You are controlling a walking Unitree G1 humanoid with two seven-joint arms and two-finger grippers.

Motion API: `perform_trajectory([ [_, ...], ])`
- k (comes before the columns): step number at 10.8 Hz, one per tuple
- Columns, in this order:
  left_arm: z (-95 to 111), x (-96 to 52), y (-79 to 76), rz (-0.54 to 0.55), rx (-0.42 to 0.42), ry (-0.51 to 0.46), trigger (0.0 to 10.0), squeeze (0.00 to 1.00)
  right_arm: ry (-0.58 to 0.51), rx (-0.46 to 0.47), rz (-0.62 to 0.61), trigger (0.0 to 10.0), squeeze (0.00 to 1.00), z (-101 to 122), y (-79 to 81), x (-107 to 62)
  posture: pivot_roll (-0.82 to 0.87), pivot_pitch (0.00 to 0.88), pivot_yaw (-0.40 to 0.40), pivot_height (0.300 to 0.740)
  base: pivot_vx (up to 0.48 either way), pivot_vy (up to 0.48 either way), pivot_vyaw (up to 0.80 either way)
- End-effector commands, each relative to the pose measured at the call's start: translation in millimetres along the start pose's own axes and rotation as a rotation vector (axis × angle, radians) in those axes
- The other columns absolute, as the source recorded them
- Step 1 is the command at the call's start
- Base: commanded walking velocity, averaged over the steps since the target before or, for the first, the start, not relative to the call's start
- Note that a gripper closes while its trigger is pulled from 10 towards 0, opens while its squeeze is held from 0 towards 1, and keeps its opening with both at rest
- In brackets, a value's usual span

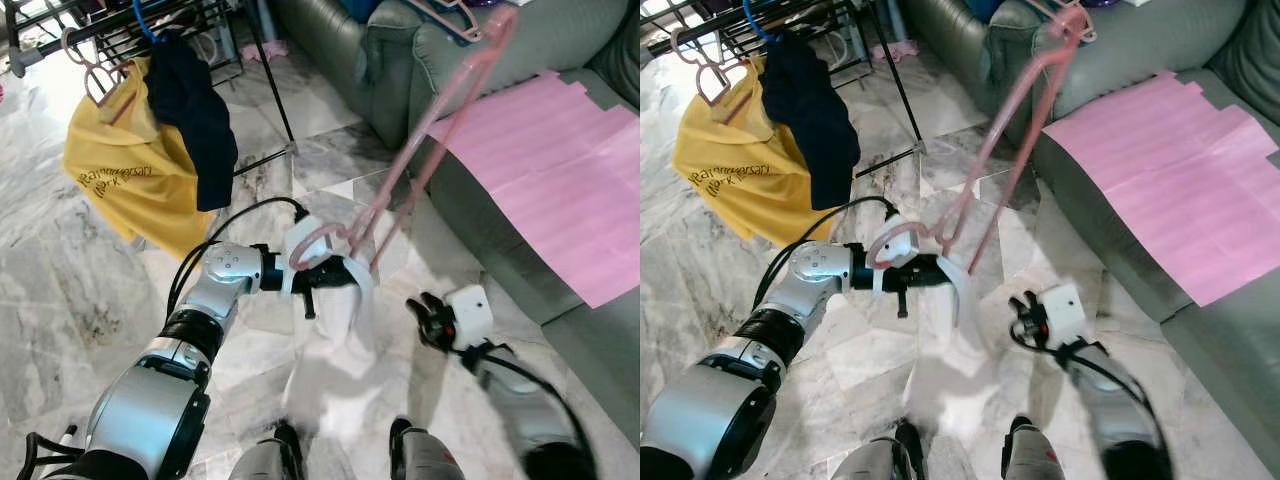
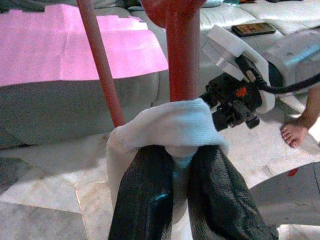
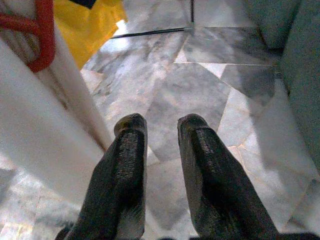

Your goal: Hang hanger

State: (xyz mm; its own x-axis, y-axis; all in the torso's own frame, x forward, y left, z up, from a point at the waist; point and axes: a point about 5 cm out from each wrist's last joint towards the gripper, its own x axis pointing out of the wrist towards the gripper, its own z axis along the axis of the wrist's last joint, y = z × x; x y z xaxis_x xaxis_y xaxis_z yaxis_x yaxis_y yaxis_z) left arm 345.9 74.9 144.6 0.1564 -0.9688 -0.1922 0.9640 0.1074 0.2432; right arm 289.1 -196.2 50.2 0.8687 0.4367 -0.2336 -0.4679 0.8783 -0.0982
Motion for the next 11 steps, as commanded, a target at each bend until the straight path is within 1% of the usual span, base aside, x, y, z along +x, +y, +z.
perform_trajectory([
  [1,13.9,-4.0,7.5,-0.031,0.064,-0.017,10.0,0.00,0.019,0.012,0.018,10.0,1.00,-2.4,-4.4,-5.4,-0.18,0.251,0.151,0.740,0.000,0.000,0.00],
  [2,28.3,-2.7,16.2,-0.012,0.112,-0.037,10.0,0.00,0.031,0.028,0.014,10.0,1.00,-0.3,-15.0,-10.2,-0.18,0.249,0.154,0.740,0.000,0.000,0.00],
  [4,37.1,0.8,19.0,-0.005,0.117,-0.079,10.0,0.00,0.040,0.061,0.128,10.0,1.00,-2.3,1.8,-8.7,-0.18,0.247,0.159,0.740,0.000,0.000,0.00],
  [5,42.8,5.0,16.3,-0.048,0.120,-0.118,10.0,0.00,0.084,0.073,0.247,10.0,1.00,-10.3,19.8,-10.4,-0.18,0.248,0.162,0.740,0.000,0.000,0.00],
  [6,41.6,6.7,12.0,-0.095,0.122,-0.121,10.0,0.00,0.117,0.065,0.286,10.0,1.00,-14.4,25.5,-11.4,-0.18,0.251,0.161,0.740,0.000,0.000,0.00],
  [7,40.2,6.7,11.5,-0.092,0.122,-0.118,10.0,0.00,0.116,0.075,0.306,10.0,1.00,-13.6,26.7,-11.9,-0.18,0.251,0.161,0.740,0.000,0.000,0.00],
  [8,38.4,5.7,11.2,-0.086,0.118,-0.117,10.0,0.00,0.135,0.058,0.333,10.0,1.00,-12.6,26.5,-14.6,-0.18,0.256,0.161,0.740,0.000,0.000,0.00],
  [9,38.3,5.9,11.3,-0.084,0.116,-0.118,10.0,0.00,0.142,0.049,0.334,10.0,1.00,-12.0,25.5,-15.5,-0.18,0.256,0.161,0.740,0.000,0.000,0.00],
  [11,42.5,7.1,11.4,-0.091,0.117,-0.138,10.0,0.00,0.153,0.054,0.360,10.0,1.00,-10.9,28.8,-15.8,-0.18,0.257,0.158,0.740,0.000,0.000,0.00],
])
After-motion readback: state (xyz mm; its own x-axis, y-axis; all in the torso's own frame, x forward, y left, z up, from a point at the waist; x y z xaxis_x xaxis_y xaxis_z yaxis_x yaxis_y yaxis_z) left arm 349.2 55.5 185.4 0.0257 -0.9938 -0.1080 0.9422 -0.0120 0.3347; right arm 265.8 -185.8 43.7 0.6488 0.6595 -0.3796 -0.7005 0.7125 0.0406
